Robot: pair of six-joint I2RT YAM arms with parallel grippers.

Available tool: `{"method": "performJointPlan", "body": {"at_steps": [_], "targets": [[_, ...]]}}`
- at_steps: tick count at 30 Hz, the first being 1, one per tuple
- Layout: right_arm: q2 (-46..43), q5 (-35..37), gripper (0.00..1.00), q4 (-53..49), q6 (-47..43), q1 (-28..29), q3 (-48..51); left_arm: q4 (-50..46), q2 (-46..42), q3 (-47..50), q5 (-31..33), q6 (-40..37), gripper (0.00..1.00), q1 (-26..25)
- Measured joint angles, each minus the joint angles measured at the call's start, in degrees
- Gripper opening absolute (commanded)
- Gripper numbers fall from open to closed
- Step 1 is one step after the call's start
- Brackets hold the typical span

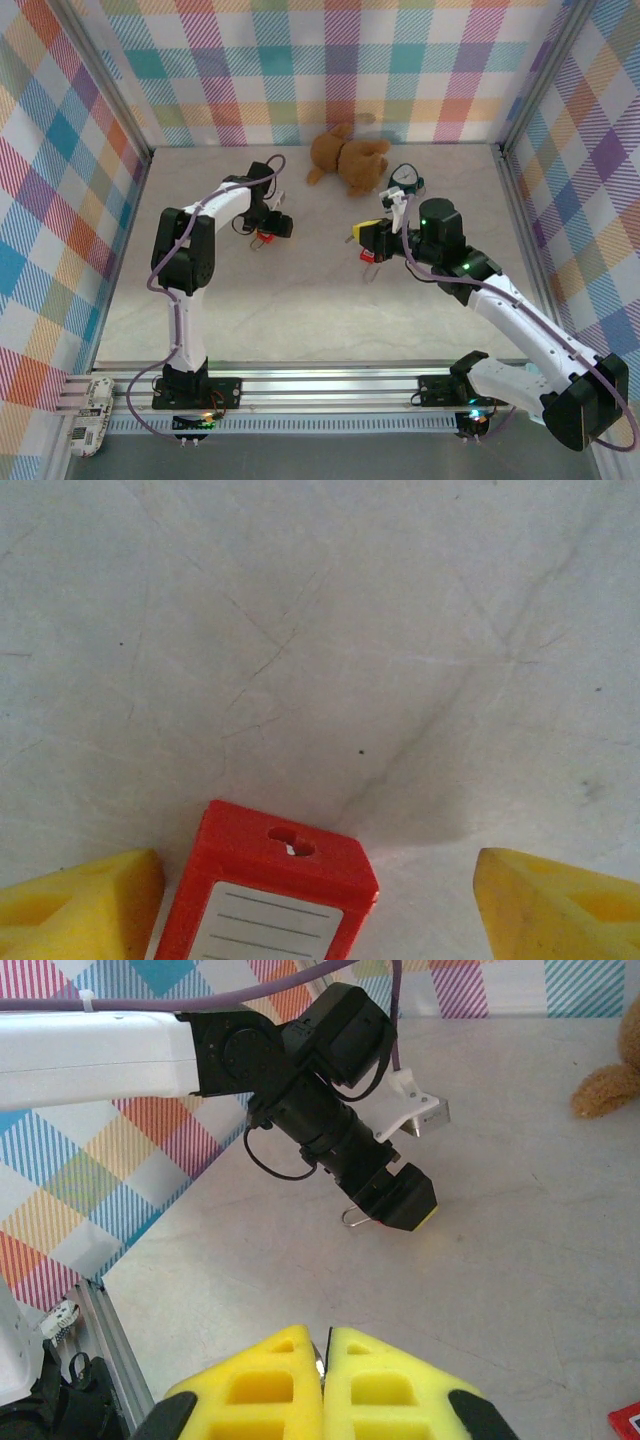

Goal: Unlock with the key

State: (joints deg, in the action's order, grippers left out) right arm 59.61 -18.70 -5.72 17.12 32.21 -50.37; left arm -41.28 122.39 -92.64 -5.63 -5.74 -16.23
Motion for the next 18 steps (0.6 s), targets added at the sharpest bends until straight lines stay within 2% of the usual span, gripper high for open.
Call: {"method": "performJointPlan", "body": {"at_steps": [8, 10, 16, 18], "targets": [[-0.20, 0.02, 0.03, 0.28, 0.17, 0.00, 0.96, -7.17, 1.07, -4.72, 8.98, -0.09, 0.61, -2.27], [-0.20, 0.02, 0.03, 0.33, 0.17, 0.00, 0.98, -8.41, 2.29, -6.47, 10.10, -0.35, 0.58, -2.38], [-0.20, 0.04, 0.03, 0.50, 0.17, 0.00, 0.98, -12.92, 7.02, -11.82, 10.73, -1.60, 0.58, -2.38], [-0.20, 0.04, 0.03, 0.50, 0.17, 0.00, 0.98, -14.16, 7.50, -13.03, 10.78, -1.77, 0.53, -2.38]]}}
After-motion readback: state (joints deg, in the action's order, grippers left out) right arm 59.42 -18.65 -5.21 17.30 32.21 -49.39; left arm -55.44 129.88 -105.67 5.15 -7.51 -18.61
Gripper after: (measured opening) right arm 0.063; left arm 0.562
